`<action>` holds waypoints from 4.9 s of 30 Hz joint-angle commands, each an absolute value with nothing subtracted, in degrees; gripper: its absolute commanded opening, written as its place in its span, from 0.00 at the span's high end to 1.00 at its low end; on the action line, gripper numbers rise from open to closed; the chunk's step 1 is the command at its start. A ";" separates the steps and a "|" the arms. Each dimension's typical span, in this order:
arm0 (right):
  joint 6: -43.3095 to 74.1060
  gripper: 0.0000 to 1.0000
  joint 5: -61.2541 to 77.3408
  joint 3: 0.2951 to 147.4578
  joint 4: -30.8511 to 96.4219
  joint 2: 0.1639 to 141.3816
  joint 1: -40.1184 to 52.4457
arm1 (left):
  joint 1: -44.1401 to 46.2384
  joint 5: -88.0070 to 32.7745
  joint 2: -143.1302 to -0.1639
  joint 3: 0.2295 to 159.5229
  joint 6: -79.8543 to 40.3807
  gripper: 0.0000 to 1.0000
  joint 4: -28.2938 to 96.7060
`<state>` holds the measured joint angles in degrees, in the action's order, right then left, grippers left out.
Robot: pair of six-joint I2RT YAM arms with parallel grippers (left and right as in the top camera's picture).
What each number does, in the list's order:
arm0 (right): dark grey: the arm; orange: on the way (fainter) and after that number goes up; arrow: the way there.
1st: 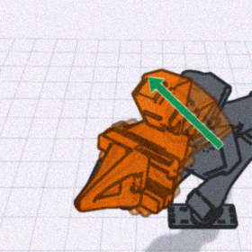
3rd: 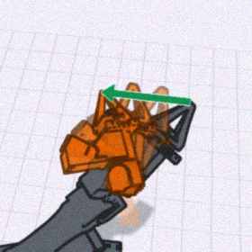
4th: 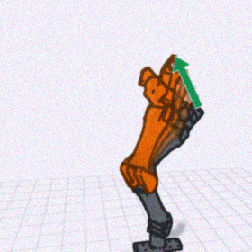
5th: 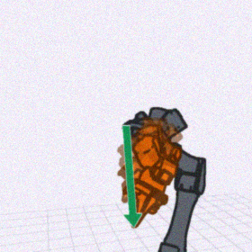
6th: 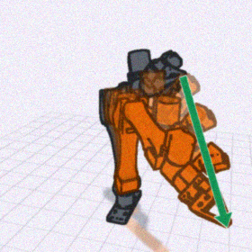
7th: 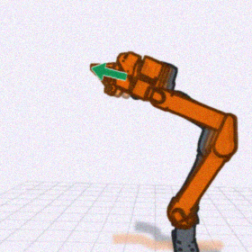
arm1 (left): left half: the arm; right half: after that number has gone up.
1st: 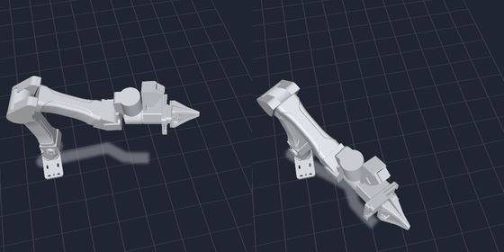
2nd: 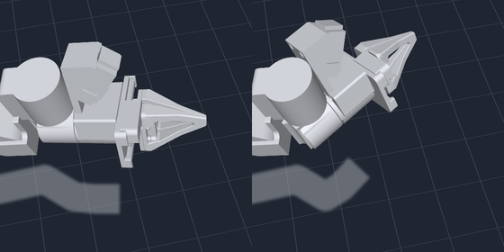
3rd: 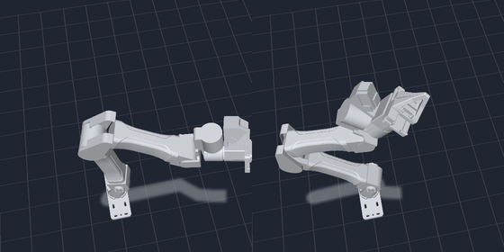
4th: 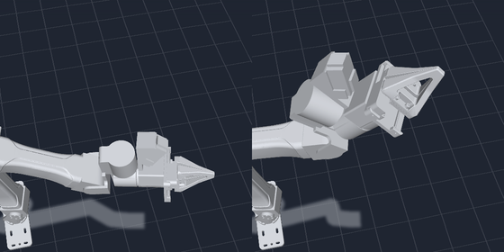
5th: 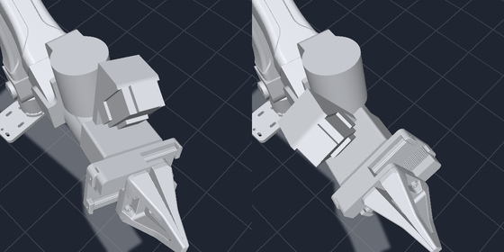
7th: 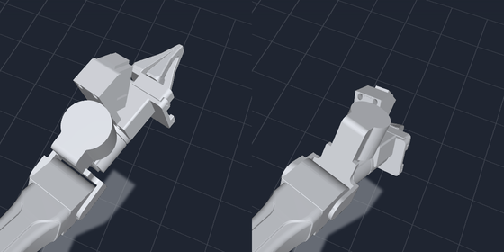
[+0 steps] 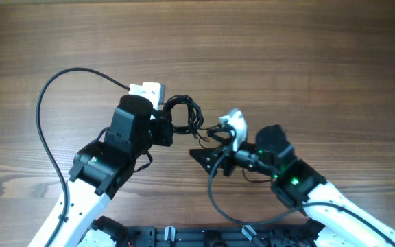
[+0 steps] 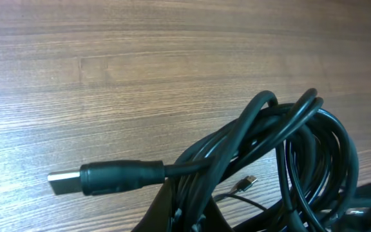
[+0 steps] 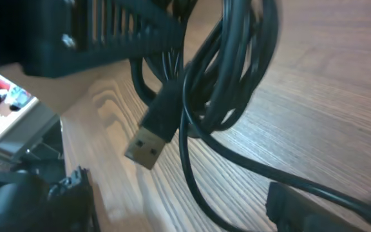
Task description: Untangle cables
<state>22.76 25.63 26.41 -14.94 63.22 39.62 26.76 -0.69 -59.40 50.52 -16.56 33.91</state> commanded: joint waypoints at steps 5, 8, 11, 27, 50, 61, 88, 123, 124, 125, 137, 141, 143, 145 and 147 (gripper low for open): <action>25.63 0.62 25.52 27.29 -19.64 67.57 41.23 | 26.61 -0.56 -58.87 51.42 -15.86 0.96 33.78; 29.76 0.92 25.54 27.29 -20.16 66.96 41.23 | 26.61 -0.32 -58.87 51.42 -15.86 0.96 33.93; 34.28 0.96 27.92 27.29 -20.36 64.79 41.23 | 26.61 0.67 -58.87 51.40 -15.86 0.96 33.93; 45.21 0.96 25.47 27.31 -24.62 58.70 41.23 | 28.53 -6.63 -59.79 51.40 -19.14 0.96 33.89; 51.24 0.93 7.57 27.31 -23.46 64.69 41.23 | 34.48 -29.69 -58.28 51.40 -13.63 0.96 33.08; 50.85 0.57 13.85 27.33 -20.99 62.17 41.19 | 28.32 -19.44 -56.97 51.40 -15.09 0.96 33.63; 22.63 0.10 17.04 27.31 -10.90 66.30 41.30 | 14.17 -24.64 -51.68 51.40 -22.98 0.96 30.57; 18.00 0.30 9.91 27.29 -24.95 73.78 41.30 | 12.47 -25.10 -49.01 51.40 -53.32 0.96 25.45; 18.04 0.30 9.93 27.29 -26.20 74.70 41.30 | 12.47 -25.23 -48.69 51.40 -53.52 0.96 25.47; 18.02 0.30 9.93 27.29 -27.31 75.48 41.30 | 12.47 -25.39 -48.51 51.40 -53.87 0.96 25.50; 19.94 0.78 7.94 27.29 -37.43 82.61 41.30 | 12.47 -27.00 -48.38 51.40 -52.60 0.96 26.55; 25.61 0.96 16.23 27.29 -35.81 80.99 41.28 | 12.47 -22.61 -48.58 51.40 -47.24 0.96 26.87; 28.01 0.96 23.73 27.29 -35.73 79.18 41.28 | 12.47 -21.08 -49.08 51.40 -43.66 0.96 27.75; 31.73 0.96 29.82 27.29 -35.73 76.95 41.28 | 12.47 -20.69 -49.91 51.40 -40.75 0.96 28.99; 35.07 0.96 34.89 27.29 -35.73 74.76 41.28 | 12.47 -20.67 -51.05 51.40 -39.33 0.96 30.02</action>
<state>27.00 20.53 27.24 -35.29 79.61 41.21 12.95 -22.72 -49.39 50.43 -46.52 28.88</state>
